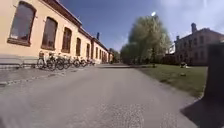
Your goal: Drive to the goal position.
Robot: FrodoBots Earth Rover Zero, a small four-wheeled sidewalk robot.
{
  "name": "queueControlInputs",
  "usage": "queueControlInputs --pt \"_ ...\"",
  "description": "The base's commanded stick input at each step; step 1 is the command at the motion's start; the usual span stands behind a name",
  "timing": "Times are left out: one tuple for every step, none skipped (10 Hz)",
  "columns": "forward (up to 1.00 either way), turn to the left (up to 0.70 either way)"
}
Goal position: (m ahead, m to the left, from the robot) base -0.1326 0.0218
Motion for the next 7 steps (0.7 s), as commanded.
queueControlInputs --pt "0.0 0.45" --pt "0.0 0.45" --pt "0.0 0.45" --pt "0.0 0.45" --pt "0.0 0.45" --pt "0.0 0.45" --pt "0.0 0.45"
